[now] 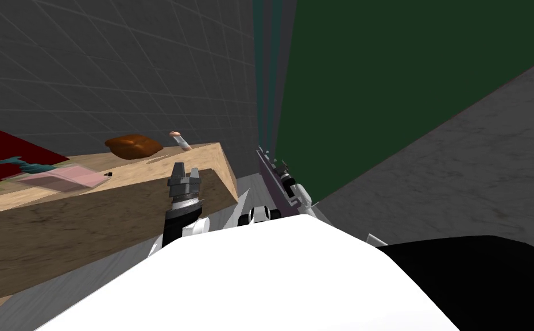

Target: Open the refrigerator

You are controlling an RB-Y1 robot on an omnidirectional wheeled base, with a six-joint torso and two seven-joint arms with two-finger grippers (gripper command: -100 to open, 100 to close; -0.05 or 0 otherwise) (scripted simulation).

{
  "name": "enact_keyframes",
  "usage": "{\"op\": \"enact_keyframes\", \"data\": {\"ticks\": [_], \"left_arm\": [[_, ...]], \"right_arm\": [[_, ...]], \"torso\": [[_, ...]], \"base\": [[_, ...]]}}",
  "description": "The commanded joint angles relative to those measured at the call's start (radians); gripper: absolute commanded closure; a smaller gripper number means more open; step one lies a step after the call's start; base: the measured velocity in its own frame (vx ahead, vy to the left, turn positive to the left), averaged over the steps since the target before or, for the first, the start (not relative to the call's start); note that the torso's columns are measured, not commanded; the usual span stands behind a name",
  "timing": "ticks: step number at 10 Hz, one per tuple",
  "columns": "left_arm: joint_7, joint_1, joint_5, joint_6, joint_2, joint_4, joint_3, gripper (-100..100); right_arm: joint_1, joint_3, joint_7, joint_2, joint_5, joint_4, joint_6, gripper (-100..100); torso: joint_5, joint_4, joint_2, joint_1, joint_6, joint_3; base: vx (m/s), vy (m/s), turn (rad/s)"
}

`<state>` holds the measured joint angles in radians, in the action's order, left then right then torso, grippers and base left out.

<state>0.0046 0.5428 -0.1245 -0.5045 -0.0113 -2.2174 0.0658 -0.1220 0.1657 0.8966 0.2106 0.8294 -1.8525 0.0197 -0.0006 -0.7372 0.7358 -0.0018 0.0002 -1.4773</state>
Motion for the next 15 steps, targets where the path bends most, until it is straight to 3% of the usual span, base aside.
{"op": "enact_keyframes", "data": {"ticks": [1, 7, 15], "left_arm": [[0.000, 0.000, 0.000, 0.000, 0.000, 0.000, 0.000, 0], [0.000, 0.000, 0.000, 0.000, 0.000, 0.000, 0.000, 0], [0.000, 0.000, 0.000, 0.000, 0.000, 0.000, 0.000, 0]], "right_arm": [[0.002, -0.001, 0.007, -0.001, 0.009, 0.006, -0.002, -100], [0.002, -0.001, 0.007, -0.001, 0.009, 0.006, -0.002, -100], [-0.080, 0.022, 0.126, 0.158, 0.117, -0.060, -0.052, -100]], "torso": [[0.000, 0.000, 0.001, 0.001, 0.000, 0.001], [0.000, 0.000, 0.001, 0.000, 0.000, 0.000], [0.000, 0.000, -0.001, 0.000, 0.000, -0.001]], "base": [[-0.003, -0.002, 0.010], [0.004, 0.003, -0.012], [0.081, 0.035, 0.025]]}}
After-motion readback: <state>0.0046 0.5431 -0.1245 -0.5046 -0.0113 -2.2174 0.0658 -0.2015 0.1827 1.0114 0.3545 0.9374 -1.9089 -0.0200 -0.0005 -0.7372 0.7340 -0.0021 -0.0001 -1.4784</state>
